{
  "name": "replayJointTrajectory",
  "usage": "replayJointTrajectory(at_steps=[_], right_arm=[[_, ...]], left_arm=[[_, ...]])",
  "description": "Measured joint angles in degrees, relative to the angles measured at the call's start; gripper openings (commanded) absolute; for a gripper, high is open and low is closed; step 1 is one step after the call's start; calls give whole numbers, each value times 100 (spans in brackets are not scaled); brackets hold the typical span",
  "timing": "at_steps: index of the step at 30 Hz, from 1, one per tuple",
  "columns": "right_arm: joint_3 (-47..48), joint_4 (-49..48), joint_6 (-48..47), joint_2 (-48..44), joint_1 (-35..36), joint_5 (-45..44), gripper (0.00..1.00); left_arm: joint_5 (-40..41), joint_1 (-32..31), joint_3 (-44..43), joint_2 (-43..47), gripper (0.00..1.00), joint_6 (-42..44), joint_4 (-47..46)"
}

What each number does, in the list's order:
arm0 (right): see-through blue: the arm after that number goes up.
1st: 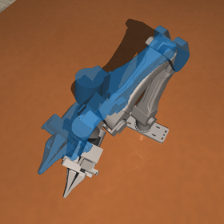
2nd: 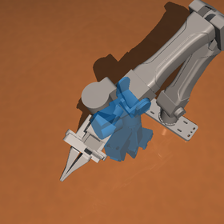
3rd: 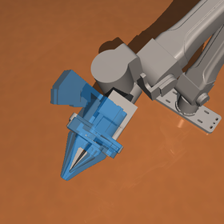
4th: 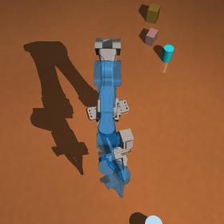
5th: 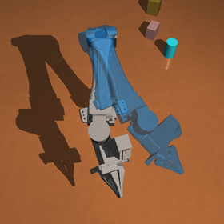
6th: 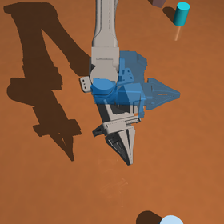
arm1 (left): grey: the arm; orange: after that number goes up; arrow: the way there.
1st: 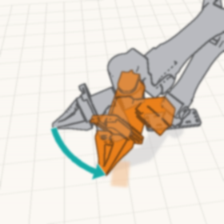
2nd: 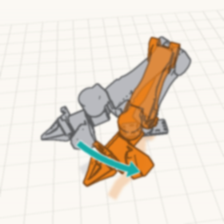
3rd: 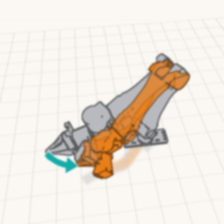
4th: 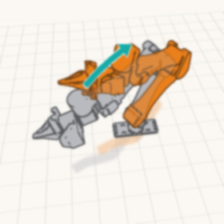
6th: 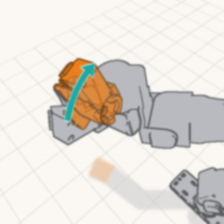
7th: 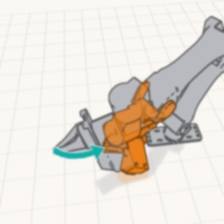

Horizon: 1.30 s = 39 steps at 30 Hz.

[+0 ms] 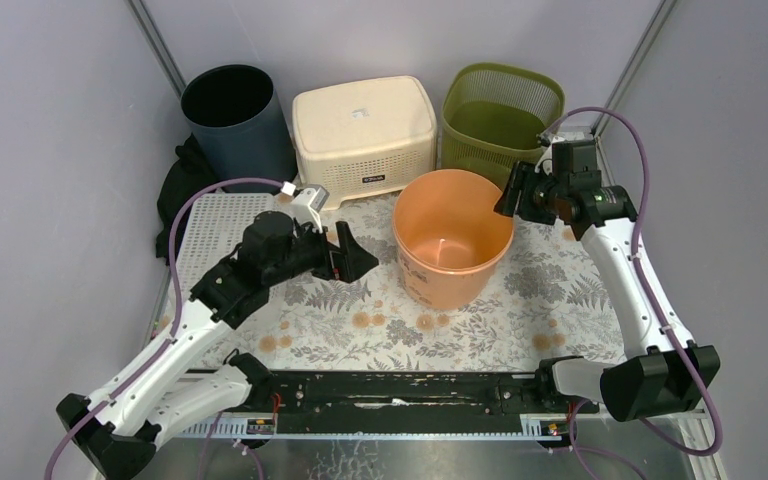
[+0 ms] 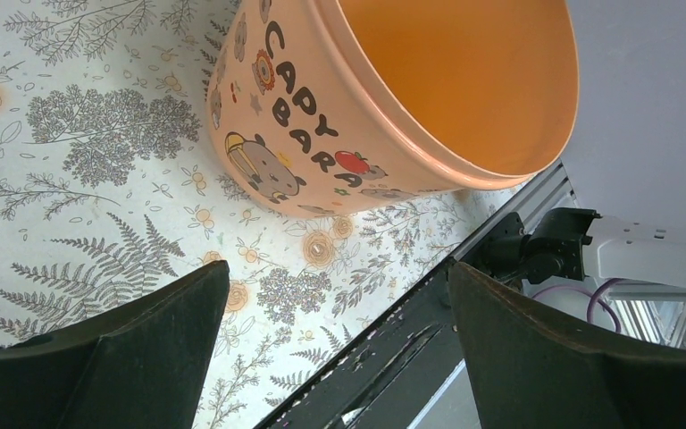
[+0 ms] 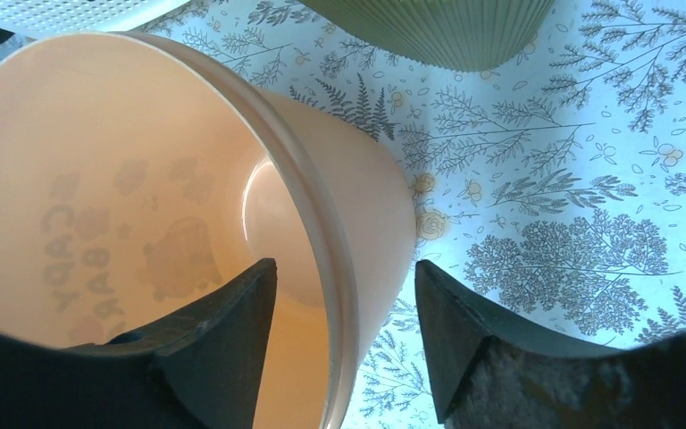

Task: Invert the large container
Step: Move the container to the center of the board.

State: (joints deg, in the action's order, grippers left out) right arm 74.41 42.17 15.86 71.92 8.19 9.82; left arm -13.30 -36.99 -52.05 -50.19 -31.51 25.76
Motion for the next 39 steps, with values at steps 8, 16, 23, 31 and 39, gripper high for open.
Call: replayJointTrajectory(at_steps=[8,16,23,31,39], right_arm=[[284,118,-2,-4,0,-37,88],[673,278,-11,-103,0,-37,99],[870,345,-4,-348,0,42,99],[962,278,118,-562,0,798,100],[988,-146,531,-540,50,1952,100]], left_arm=[[0,0,26,214,100,26,4],[33,0,-26,308,100,101,175],[68,0,-201,564,100,138,216],[221,0,-260,826,100,153,426],[433,0,-376,990,100,170,791]])
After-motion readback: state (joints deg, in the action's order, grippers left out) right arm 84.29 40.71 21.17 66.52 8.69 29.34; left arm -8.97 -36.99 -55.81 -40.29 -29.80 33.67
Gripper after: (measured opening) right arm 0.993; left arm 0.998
